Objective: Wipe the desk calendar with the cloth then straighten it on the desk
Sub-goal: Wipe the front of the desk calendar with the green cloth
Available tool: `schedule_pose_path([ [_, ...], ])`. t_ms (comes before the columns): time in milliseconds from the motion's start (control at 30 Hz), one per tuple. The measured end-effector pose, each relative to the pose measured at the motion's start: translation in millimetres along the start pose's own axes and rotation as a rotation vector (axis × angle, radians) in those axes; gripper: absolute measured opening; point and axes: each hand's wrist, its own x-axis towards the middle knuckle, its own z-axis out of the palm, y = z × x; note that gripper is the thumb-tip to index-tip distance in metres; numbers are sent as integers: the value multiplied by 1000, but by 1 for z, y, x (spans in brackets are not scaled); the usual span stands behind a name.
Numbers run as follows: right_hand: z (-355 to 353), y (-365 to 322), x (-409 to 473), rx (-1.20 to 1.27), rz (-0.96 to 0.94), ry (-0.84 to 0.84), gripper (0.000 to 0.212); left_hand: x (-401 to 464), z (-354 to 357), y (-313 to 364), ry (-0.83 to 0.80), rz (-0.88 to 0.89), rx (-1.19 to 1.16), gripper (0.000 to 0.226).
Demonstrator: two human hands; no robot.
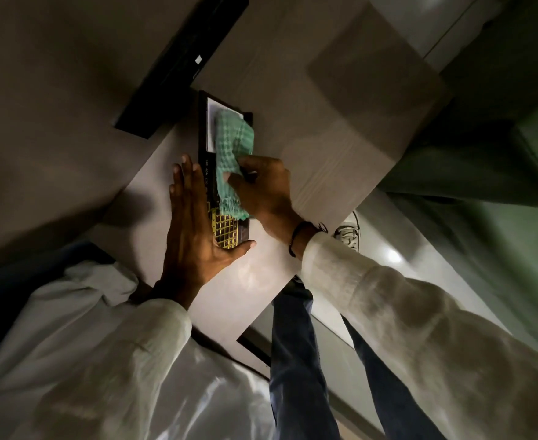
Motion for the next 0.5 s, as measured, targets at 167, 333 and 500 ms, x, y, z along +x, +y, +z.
schedule_pose_path([
  [167, -5, 6, 6, -37, 53, 28, 19, 1, 2, -2, -23, -16, -3, 142],
  [333, -2, -3, -5, -5, -70, -39, 8, 3, 8, -4, 21, 2, 35, 141],
  [500, -8, -3, 11, -151, 31, 33, 43, 3, 6, -6, 34, 11, 19, 142],
])
